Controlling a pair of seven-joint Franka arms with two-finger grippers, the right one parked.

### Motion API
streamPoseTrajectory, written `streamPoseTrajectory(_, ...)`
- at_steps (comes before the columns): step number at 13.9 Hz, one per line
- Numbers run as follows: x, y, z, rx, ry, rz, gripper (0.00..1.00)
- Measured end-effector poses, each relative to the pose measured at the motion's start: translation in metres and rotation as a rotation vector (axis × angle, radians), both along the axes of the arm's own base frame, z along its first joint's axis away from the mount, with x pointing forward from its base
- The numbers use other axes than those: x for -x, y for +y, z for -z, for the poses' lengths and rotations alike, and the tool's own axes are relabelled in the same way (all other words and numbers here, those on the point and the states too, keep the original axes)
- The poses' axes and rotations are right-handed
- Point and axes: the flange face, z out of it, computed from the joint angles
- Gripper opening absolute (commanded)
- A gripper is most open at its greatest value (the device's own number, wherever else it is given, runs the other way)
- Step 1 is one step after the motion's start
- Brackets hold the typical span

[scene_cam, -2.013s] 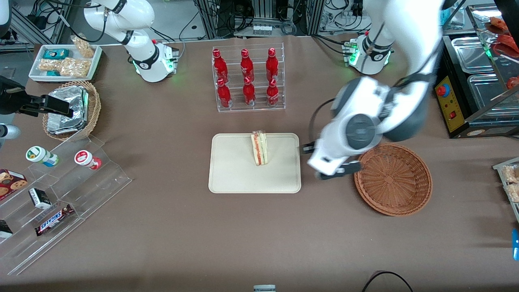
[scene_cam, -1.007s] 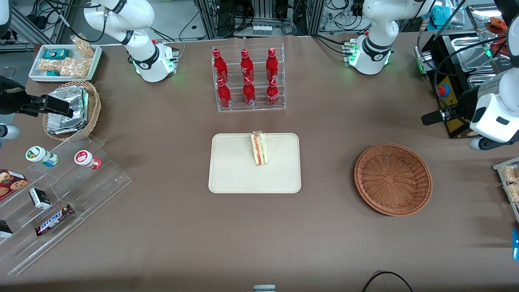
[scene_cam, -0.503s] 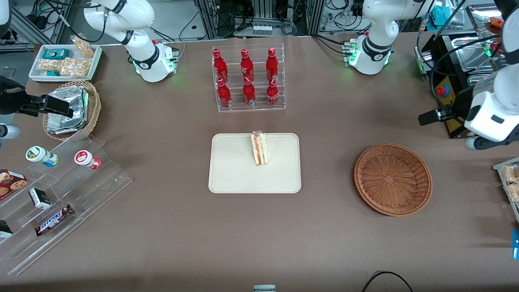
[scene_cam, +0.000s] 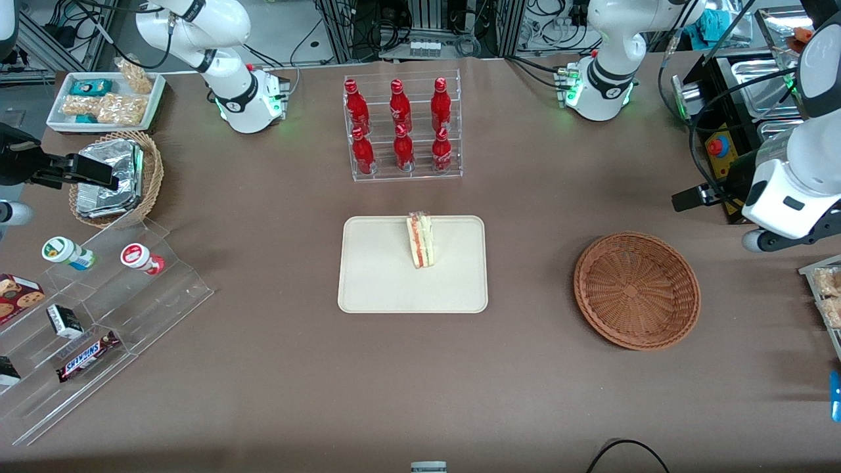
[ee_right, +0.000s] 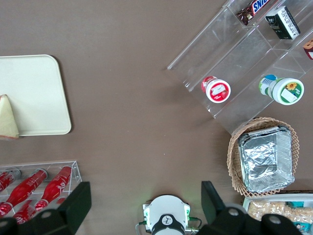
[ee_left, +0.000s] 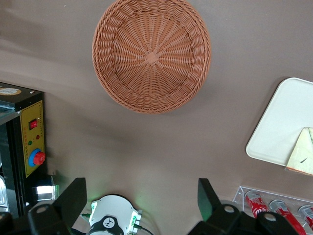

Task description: Place sandwich from basket to tray

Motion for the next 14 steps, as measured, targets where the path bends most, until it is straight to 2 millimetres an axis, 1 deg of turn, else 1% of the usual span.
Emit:
streamPoseTrajectory(5,-0.005,-0.001,-0.002,0.004,-0.042,-0.001,1.0)
streamPoseTrajectory(11,-0.007,-0.001,-0.001,0.005,-0.049,-0.001,1.0)
streamPoseTrajectory(14,-0.011,-0.005,0.001,0.009,-0.07,0.006,1.0)
